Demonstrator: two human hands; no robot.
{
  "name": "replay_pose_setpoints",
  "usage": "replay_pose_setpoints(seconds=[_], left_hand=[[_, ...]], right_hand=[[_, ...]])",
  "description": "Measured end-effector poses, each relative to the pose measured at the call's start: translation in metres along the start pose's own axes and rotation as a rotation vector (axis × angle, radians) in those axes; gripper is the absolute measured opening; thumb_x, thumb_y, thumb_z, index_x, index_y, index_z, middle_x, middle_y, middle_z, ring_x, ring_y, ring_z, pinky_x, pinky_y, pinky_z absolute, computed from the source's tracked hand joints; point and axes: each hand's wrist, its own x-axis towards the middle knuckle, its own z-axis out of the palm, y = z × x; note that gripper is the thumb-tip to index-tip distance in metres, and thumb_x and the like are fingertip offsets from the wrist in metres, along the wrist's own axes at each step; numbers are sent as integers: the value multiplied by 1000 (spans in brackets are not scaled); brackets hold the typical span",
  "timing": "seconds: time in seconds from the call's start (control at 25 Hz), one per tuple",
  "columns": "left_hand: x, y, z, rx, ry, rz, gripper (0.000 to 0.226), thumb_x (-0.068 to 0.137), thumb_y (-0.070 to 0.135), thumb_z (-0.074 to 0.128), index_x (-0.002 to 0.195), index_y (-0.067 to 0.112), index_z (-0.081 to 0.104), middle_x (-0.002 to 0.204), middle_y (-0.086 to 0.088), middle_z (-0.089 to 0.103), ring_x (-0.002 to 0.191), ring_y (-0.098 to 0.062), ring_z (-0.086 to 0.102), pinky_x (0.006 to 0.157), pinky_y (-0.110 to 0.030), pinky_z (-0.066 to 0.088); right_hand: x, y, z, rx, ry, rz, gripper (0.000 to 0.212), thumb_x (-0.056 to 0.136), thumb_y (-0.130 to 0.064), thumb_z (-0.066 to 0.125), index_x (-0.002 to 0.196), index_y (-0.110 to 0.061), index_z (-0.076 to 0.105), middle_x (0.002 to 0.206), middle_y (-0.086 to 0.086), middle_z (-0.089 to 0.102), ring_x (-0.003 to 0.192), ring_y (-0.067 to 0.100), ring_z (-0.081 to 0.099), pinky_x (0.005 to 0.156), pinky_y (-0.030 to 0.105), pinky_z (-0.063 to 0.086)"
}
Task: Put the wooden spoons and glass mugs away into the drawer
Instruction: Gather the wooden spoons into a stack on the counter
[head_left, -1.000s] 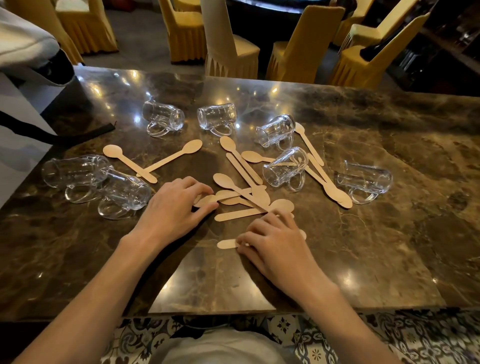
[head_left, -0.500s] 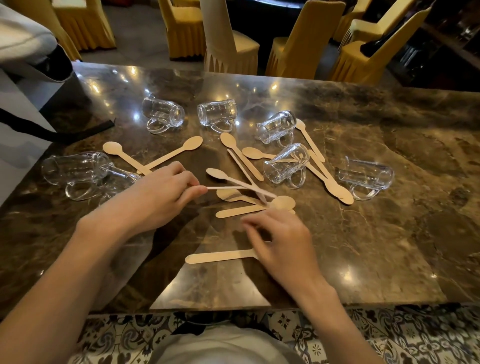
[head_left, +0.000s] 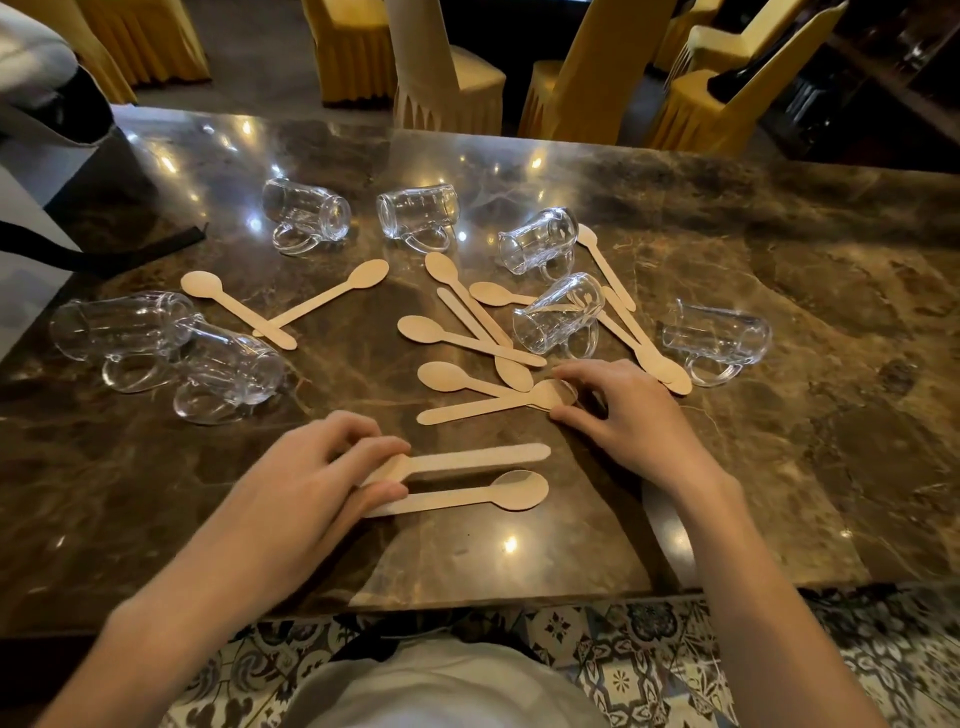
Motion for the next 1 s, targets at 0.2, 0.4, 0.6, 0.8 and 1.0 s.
replay_pose_setpoints(seconds=[0.2, 0.4, 0.6, 0.8, 1.0], left_hand=[[-7, 1, 23, 25, 24, -28, 53, 91, 48, 34, 116, 14, 66, 106, -6, 63, 87, -22, 62, 68, -33, 55], [-7, -3, 29, 43, 41, -11, 51, 90, 47, 37, 115, 13, 66, 104, -5, 63, 85, -22, 63, 69, -32, 54], [-8, -8, 33, 17, 27, 19, 48, 89, 48, 43, 118, 18, 66, 106, -1, 62, 88, -19, 62, 74, -30, 52], [-5, -15, 28, -104, 15, 12, 60, 87, 62, 37, 124, 22, 60, 117, 8, 56, 102, -11, 56, 84, -28, 48], [28, -36, 8, -250, 185, -100, 37, 95, 41, 40, 117, 23, 63, 115, 9, 54, 99, -9, 56, 84, -30, 50]], right_hand=[[7, 2, 1, -9, -26, -48, 38, 82, -33, 71, 118, -37, 61, 109, -12, 66, 100, 10, 52, 76, 30, 44], [4, 1, -3, -21, -21, -67, 34, 83, -31, 70, 116, -35, 63, 99, -12, 65, 91, 10, 51, 70, 27, 40], [-12, -4, -16, -4, -5, -60, 34, 82, -30, 71, 116, -33, 64, 111, -12, 67, 99, 11, 54, 79, 32, 47], [-42, -22, -23, 20, 68, -147, 34, 80, -40, 64, 114, -34, 64, 110, -23, 60, 99, 4, 57, 82, 28, 50], [-74, -42, 5, 47, 75, -263, 30, 82, -40, 63, 109, -30, 67, 111, -20, 66, 100, -1, 57, 84, 24, 53]])
